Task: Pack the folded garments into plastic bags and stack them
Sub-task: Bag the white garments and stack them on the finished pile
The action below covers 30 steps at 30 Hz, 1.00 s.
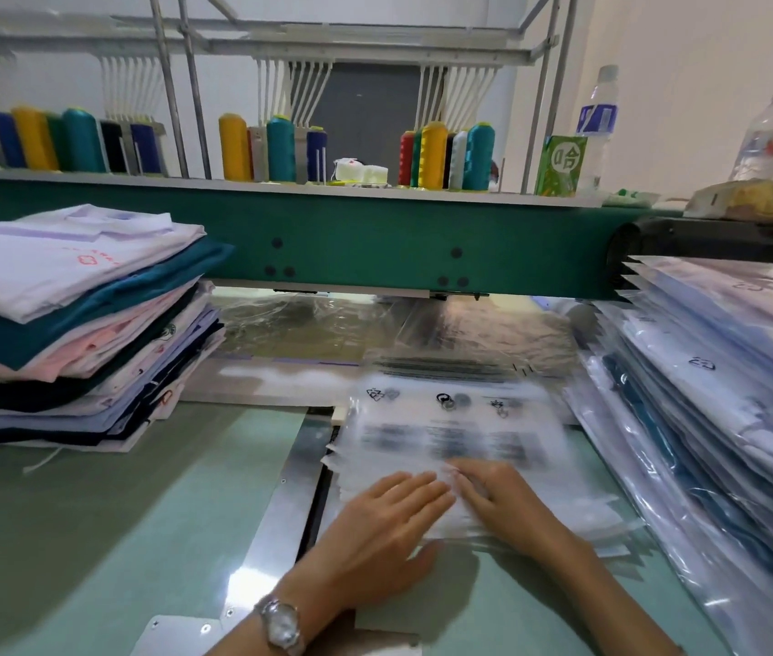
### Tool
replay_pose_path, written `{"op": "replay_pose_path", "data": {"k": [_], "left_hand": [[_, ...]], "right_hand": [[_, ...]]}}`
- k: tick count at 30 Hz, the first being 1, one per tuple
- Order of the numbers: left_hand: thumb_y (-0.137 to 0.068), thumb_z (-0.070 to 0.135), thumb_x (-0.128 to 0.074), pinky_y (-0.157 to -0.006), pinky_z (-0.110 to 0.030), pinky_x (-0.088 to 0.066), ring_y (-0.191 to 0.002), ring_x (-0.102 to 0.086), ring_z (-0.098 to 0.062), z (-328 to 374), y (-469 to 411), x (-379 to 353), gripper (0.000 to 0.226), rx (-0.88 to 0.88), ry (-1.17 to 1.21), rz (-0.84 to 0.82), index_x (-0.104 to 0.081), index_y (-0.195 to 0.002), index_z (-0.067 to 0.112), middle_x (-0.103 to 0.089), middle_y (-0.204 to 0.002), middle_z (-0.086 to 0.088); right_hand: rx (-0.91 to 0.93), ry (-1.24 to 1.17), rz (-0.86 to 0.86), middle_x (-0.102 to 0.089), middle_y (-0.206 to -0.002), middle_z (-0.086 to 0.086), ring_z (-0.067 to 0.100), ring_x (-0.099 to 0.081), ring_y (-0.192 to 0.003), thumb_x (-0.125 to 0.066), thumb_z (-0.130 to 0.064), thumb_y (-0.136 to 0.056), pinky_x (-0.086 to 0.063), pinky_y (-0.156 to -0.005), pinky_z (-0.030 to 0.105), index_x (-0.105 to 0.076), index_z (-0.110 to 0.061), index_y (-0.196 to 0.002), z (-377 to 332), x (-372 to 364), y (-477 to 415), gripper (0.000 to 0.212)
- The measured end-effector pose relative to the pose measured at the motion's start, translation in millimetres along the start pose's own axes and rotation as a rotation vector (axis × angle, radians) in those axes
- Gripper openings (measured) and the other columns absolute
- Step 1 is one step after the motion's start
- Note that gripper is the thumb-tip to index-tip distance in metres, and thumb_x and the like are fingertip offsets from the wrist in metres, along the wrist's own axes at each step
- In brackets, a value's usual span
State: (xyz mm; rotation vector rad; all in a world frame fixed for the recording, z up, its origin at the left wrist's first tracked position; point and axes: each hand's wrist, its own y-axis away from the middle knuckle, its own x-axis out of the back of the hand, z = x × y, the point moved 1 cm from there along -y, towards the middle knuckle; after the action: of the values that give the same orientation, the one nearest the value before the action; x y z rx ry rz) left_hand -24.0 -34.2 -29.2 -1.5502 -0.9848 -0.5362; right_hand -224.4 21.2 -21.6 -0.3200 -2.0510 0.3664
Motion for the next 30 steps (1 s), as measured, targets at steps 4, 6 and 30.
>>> {"op": "replay_pose_path", "data": {"k": [4, 6, 30], "left_hand": [[-0.093, 0.044, -0.046, -0.100, -0.031, -0.048, -0.116, -0.062, -0.015, -2.2, -7.2, -4.5, 0.044, 0.158, -0.075, -0.093, -0.067, -0.123, 0.019, -0.065, -0.128, 0.002], [-0.093, 0.047, -0.041, -0.098, -0.034, -0.051, -0.116, -0.063, -0.017, -2.5, -3.4, -8.1, 0.045, 0.202, -0.107, -0.159, -0.068, -0.121, 0.023, -0.065, -0.128, 0.001], [-0.094, 0.010, -0.061, -0.114, -0.042, -0.034, -0.134, -0.047, -0.025, -183.7, 87.4, 158.8, 0.045, 0.513, -0.465, 0.231, -0.052, -0.137, 0.005, -0.050, -0.144, -0.010]], "right_hand": [[0.010, -0.057, 0.225, -0.070, -0.109, -0.004, 0.011, -0.064, -0.101, -0.051, -0.014, -0.099, -0.049, -0.093, 0.027, -0.069, -0.014, -0.112, -7.8, 5.3, 0.6, 0.022], [0.025, -0.057, 0.376, -0.067, -0.116, -0.004, 0.010, -0.061, -0.110, -0.055, -0.008, -0.096, -0.046, -0.099, 0.029, -0.068, -0.012, -0.117, -13.8, 6.8, 1.9, 0.025], [0.135, 0.120, 0.312, -0.072, -0.108, 0.002, 0.020, -0.067, -0.105, -0.077, 0.010, -0.070, -0.039, -0.092, 0.014, -0.075, -0.009, -0.103, -15.0, -0.9, 14.1, 0.037]]}}
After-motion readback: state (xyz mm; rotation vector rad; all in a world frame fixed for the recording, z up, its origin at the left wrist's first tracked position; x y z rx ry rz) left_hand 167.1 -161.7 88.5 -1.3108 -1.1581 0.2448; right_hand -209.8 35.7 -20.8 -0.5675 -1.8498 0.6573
